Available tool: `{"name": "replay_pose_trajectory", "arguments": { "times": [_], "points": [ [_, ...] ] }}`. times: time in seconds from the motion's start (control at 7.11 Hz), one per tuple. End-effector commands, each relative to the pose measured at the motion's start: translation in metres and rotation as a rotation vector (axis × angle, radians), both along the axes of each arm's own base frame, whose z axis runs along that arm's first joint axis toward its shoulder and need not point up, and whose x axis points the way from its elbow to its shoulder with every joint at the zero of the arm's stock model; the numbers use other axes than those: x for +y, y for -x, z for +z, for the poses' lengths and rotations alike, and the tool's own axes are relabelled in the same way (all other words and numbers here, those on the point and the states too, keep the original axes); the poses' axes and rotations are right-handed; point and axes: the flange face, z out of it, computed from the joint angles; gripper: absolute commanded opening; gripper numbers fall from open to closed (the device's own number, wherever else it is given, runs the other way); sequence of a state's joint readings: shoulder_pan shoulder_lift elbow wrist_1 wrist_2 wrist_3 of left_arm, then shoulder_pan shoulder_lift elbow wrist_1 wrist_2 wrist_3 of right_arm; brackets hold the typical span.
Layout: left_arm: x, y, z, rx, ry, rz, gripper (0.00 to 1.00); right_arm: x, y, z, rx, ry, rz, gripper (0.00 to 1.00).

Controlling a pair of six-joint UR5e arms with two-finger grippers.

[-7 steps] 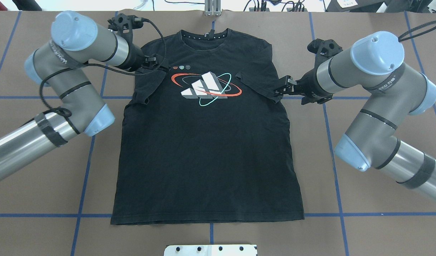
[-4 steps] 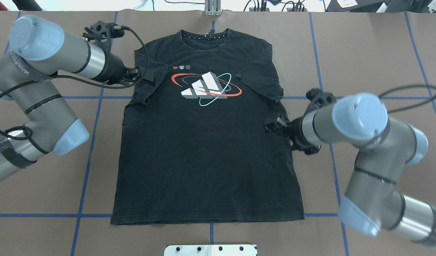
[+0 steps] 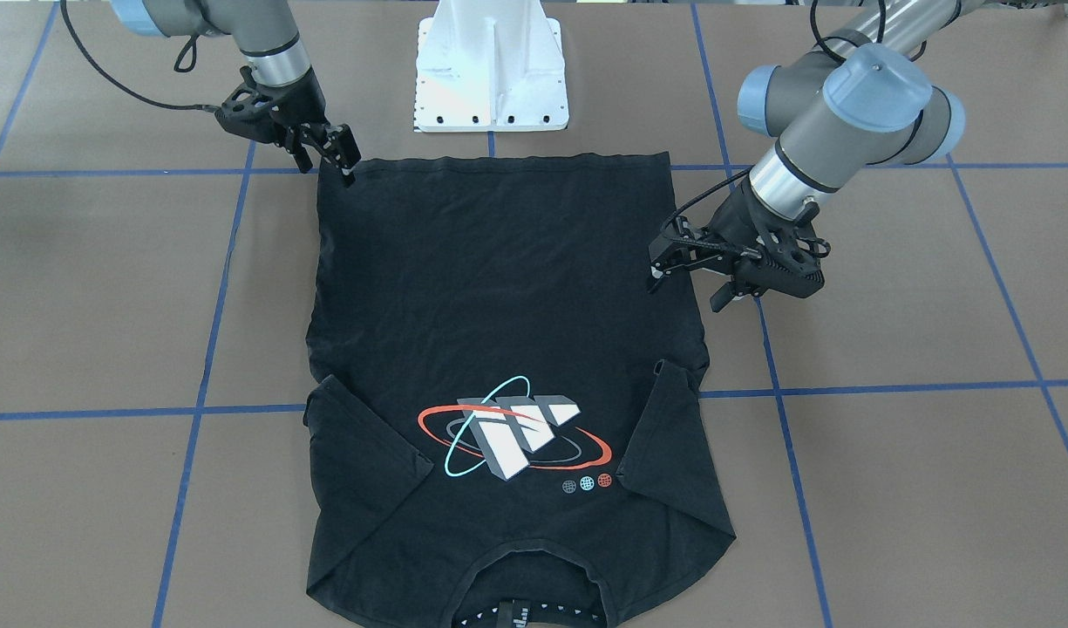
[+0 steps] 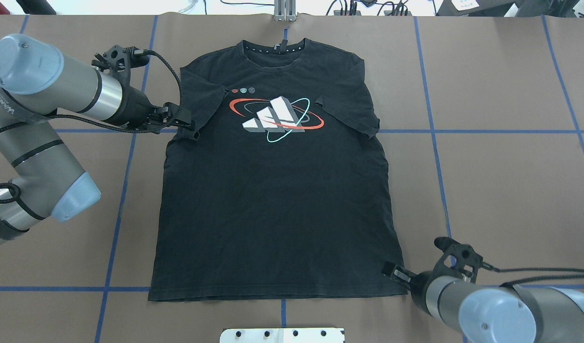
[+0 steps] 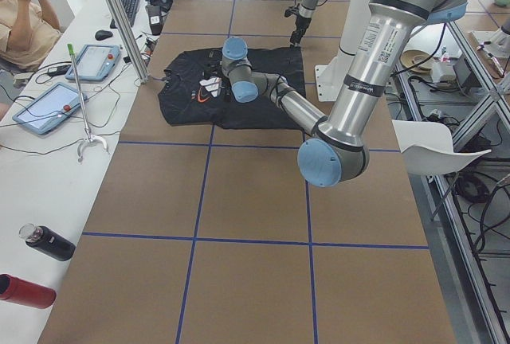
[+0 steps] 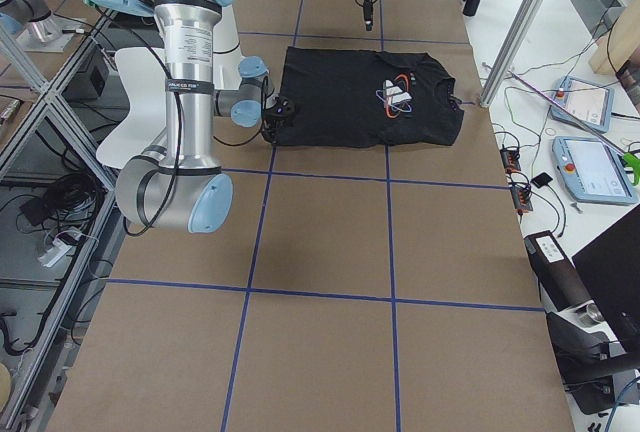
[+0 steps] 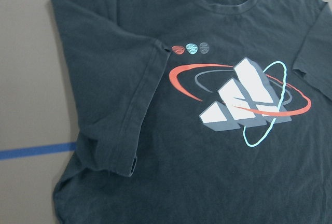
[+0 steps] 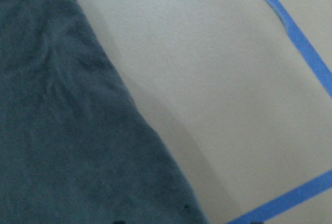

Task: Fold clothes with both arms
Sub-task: 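Move the right gripper down to the shirt's hem corner nearest it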

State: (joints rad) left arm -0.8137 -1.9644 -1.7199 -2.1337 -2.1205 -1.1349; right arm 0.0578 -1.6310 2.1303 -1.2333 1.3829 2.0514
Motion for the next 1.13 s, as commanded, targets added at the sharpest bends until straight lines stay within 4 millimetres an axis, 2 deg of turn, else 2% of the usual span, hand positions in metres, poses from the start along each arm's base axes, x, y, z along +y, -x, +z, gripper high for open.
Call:
{"name": "replay_pose_trajectory", "arguments": {
  "times": [0.0,0.28,0.7,0.98],
  "points": [
    [0.002,0.001,0.004,-0.001,0.019,-0.006,1.00,0.026,-0.001,0.019,0.054,-0.014,-0.009,0.76],
    [0.004,0.001,0.010,-0.009,0.025,-0.007,1.00,0.026,0.001,0.013,0.047,-0.020,0.000,0.68],
    [0.005,0.002,0.014,-0.014,0.026,-0.006,1.00,0.027,0.005,0.007,0.038,-0.029,0.002,0.66],
    [0.005,0.001,0.015,-0.015,0.025,-0.006,1.00,0.028,0.007,0.007,0.037,-0.030,0.002,0.57]
  ]
}}
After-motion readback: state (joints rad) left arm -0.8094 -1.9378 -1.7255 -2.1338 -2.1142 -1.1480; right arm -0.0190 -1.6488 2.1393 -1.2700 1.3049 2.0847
